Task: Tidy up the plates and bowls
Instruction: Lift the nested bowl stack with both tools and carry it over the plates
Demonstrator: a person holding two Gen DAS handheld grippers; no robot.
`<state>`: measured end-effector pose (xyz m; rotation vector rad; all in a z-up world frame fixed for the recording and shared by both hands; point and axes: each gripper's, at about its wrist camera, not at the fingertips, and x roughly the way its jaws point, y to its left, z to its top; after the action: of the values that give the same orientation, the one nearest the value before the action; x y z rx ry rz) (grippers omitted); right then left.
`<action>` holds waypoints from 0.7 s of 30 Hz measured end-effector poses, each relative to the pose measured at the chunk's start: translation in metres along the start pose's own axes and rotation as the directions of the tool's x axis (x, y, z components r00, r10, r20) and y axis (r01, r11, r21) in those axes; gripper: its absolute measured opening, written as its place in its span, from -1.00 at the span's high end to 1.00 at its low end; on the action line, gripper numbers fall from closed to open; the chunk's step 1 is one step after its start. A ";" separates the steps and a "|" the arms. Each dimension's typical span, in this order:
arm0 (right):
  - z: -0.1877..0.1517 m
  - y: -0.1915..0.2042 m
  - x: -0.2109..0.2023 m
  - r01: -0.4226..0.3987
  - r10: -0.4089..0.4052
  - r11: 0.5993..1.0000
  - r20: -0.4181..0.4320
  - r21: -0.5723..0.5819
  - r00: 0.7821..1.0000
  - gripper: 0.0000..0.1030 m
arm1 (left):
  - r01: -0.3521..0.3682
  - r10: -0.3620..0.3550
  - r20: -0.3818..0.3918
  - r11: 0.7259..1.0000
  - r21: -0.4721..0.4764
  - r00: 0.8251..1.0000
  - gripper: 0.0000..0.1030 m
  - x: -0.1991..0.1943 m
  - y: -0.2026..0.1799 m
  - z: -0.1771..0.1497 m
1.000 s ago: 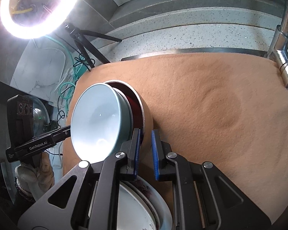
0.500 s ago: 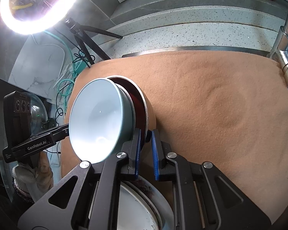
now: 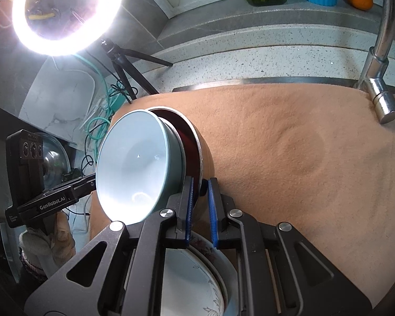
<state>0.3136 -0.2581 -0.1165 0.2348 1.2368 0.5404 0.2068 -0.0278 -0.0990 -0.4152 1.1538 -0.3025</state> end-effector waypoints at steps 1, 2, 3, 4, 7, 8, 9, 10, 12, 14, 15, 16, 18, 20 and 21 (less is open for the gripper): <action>-0.001 0.001 -0.003 0.000 0.000 1.000 0.004 -0.001 1.000 0.79 | 0.001 -0.001 0.004 1.000 0.005 1.000 0.78 -0.003 -0.002 -0.001; -0.003 0.001 -0.007 -0.001 0.001 1.000 0.010 -0.002 1.000 0.79 | 0.003 -0.003 0.007 1.000 0.009 1.000 0.78 -0.004 -0.004 -0.001; -0.004 0.002 -0.011 -0.002 0.002 1.000 0.014 -0.003 1.000 0.79 | 0.004 -0.004 0.011 1.000 0.014 1.000 0.78 -0.007 -0.006 -0.002; -0.005 0.002 -0.014 -0.003 0.003 1.000 0.018 -0.003 1.000 0.79 | 0.006 -0.006 0.014 1.000 0.019 1.000 0.77 -0.009 -0.007 -0.003; -0.012 0.005 -0.025 -0.003 0.003 1.000 0.030 -0.006 1.000 0.79 | 0.010 -0.011 0.023 1.000 0.028 1.000 0.77 -0.017 -0.012 -0.008; -0.013 0.005 -0.027 -0.004 0.004 1.000 0.032 -0.006 0.999 0.79 | 0.011 -0.011 0.026 0.999 0.031 1.000 0.77 -0.019 -0.014 -0.009; -0.016 0.006 -0.031 -0.003 0.003 1.000 0.036 -0.007 0.999 0.79 | 0.011 -0.012 0.029 0.999 0.036 1.000 0.77 -0.021 -0.016 -0.011; -0.018 0.007 -0.033 -0.002 0.002 1.000 0.038 -0.009 0.999 0.79 | 0.010 -0.011 0.033 0.999 0.043 0.999 0.77 -0.024 -0.018 -0.013; -0.024 0.010 -0.039 0.003 -0.002 1.000 0.044 -0.016 0.999 0.79 | 0.008 -0.011 0.039 0.999 0.053 0.999 0.77 -0.028 -0.022 -0.017; -0.032 0.012 -0.046 0.007 -0.006 1.000 0.051 -0.022 0.999 0.79 | 0.009 -0.012 0.044 0.998 0.057 0.999 0.77 -0.032 -0.026 -0.022; -0.035 0.013 -0.049 0.007 -0.006 1.000 0.053 -0.024 0.999 0.79 | 0.010 -0.013 0.045 0.998 0.057 0.999 0.78 -0.033 -0.027 -0.025; -0.038 0.014 -0.051 0.009 -0.007 1.000 0.055 -0.025 0.998 0.78 | 0.012 -0.015 0.046 0.998 0.058 0.999 0.78 -0.035 -0.028 -0.028; -0.045 0.016 -0.055 0.011 -0.010 1.000 0.058 -0.025 0.998 0.79 | 0.014 -0.016 0.045 0.998 0.057 0.999 0.78 -0.037 -0.030 -0.032; -0.050 0.017 -0.058 0.014 -0.013 1.000 0.058 -0.025 0.998 0.79 | 0.015 -0.018 0.041 0.998 0.060 0.999 0.78 -0.038 -0.031 -0.039; -0.054 0.017 -0.060 0.015 -0.013 1.000 0.058 -0.025 0.998 0.79 | 0.017 -0.019 0.039 0.998 0.059 0.999 0.78 -0.039 -0.032 -0.041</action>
<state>0.2451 -0.2804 -0.0767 0.2189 1.1745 0.5334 0.1534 -0.0455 -0.0668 -0.3789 1.1003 -0.3412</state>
